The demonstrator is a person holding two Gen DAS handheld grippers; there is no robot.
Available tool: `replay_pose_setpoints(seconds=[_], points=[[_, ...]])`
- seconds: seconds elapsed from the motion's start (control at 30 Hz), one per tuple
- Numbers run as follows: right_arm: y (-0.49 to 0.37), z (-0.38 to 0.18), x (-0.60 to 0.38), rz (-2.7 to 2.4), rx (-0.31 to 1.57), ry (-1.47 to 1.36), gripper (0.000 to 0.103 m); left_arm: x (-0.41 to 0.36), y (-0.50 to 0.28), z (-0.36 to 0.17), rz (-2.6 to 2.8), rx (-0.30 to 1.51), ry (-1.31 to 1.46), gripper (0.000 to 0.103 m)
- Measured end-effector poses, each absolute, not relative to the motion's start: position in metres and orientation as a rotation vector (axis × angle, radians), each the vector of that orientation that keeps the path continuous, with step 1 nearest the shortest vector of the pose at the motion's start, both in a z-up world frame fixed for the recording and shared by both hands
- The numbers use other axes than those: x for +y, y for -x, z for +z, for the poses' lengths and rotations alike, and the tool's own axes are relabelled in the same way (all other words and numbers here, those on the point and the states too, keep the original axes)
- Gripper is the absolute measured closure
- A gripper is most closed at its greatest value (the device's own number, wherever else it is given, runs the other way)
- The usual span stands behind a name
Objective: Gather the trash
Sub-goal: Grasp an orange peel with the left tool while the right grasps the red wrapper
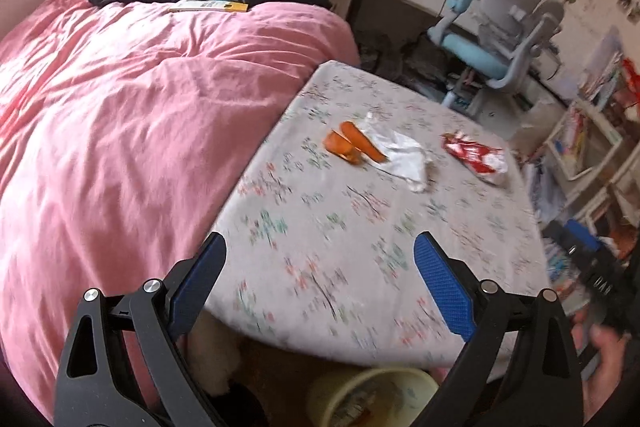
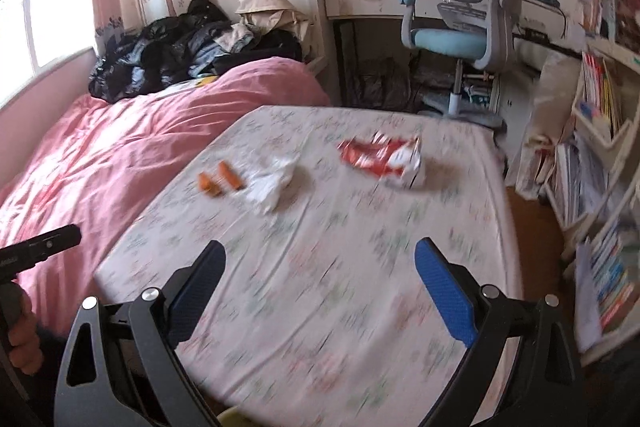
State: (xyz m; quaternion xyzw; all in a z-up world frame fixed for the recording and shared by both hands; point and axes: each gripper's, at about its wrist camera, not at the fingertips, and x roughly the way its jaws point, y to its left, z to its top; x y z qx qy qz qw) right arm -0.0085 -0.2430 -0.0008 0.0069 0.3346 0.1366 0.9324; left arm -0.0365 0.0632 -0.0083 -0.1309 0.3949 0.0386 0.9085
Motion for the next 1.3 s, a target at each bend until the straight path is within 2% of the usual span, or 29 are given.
replay_pose_setpoints(seconds=[0.33,0.63,0.77,0.87,0.9,0.93,0.97,1.0,1.03,1.17,1.3], points=[[-0.084,-0.024,-0.271,0.202,0.752,-0.137,0.011,0.074,-0.101,-0.045,0.110,0.954,0.361,0.032],[-0.130,-0.046,-0.277,0.170,0.799,-0.186,0.011,0.059,-0.159,-0.082,0.118,1.033,0.342,0.040],[-0.143,-0.052,-0.271,0.178,0.812,-0.159,0.011,0.050,-0.170,-0.089,0.120,1.041,0.290,0.048],[-0.149,-0.053,-0.270,0.182,0.810,-0.163,0.012,0.049,-0.171,-0.089,0.072,1.026,0.305,0.067],[-0.151,-0.053,-0.271,0.181,0.810,-0.168,0.012,0.047,-0.171,-0.089,0.059,1.027,0.303,0.069],[-0.153,-0.054,-0.272,0.183,0.811,-0.175,0.019,0.046,-0.171,-0.088,0.048,1.022,0.295,0.070],[-0.156,-0.057,-0.273,0.191,0.821,-0.188,0.035,0.045,-0.170,-0.088,0.035,1.023,0.295,0.079],[-0.159,-0.060,-0.274,0.206,0.842,-0.205,0.046,0.046,-0.168,-0.086,0.023,1.019,0.300,0.090],[-0.161,-0.063,-0.275,0.216,0.862,-0.223,0.072,0.047,-0.166,-0.084,0.010,1.019,0.308,0.094],[-0.154,-0.062,-0.281,0.251,0.874,-0.280,0.085,0.053,-0.156,-0.076,-0.023,0.997,0.344,0.095],[-0.138,-0.048,-0.284,0.264,0.838,-0.291,0.090,0.059,-0.141,-0.064,-0.053,0.966,0.386,0.095]])
